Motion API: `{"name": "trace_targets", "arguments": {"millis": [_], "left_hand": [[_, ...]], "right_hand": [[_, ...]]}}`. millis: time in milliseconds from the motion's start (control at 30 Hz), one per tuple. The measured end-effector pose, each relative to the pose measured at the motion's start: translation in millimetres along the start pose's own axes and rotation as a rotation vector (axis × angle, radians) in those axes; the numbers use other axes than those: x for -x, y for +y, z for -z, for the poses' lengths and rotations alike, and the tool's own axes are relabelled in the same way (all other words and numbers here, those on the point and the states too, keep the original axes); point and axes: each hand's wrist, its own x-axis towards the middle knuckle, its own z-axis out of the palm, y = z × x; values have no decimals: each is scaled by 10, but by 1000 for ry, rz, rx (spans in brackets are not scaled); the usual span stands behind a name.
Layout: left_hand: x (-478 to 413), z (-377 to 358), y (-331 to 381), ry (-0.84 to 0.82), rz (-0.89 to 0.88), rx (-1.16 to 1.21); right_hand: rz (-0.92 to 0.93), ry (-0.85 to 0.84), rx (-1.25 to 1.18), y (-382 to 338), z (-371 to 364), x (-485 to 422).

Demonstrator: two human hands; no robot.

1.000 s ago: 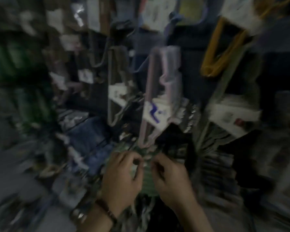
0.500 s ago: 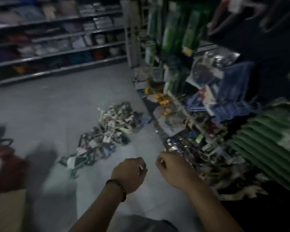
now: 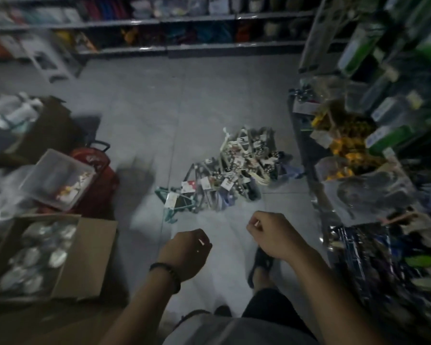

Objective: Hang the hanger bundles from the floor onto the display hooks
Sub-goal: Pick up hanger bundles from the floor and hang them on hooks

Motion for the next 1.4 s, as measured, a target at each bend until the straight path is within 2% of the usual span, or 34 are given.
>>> {"name": "trace_targets", "arguments": {"millis": [200,367,533,667,933,1100,1167,1300,1400], "left_hand": [[-1153,308,-243,-58,137,44],[-2288,607,-621,-93,297,88],[-3400,562,-1342,-126,393,164],[-4252,109,-2180,-207,452,233],[-6044,-1421,-3801,-357,625,493],[-6934,-2303,-4628,-337,858,745],[-7159,-2579,-4867,-313,922,846],[-7309,-2973,-5036,-441,1051,1140],[-7359,-3173,-4986,-297,1133,1416]], "right_hand": [[6,-104,1,-107,96,-1424],[35,-326,52,-294,38,-2877],[73,-502,122,-514,-426,-4435],[19,-555,125,-353,-1171,-5522],[-114,-649,244,222,-3274,-7151],[-109,-546,357,391,-4523,-7762],[-34,-519,441,406,-4976,-7950],[71,-538,696,474,-5598,-8168],[96,-535,860,558,-5792,-8268]]}}
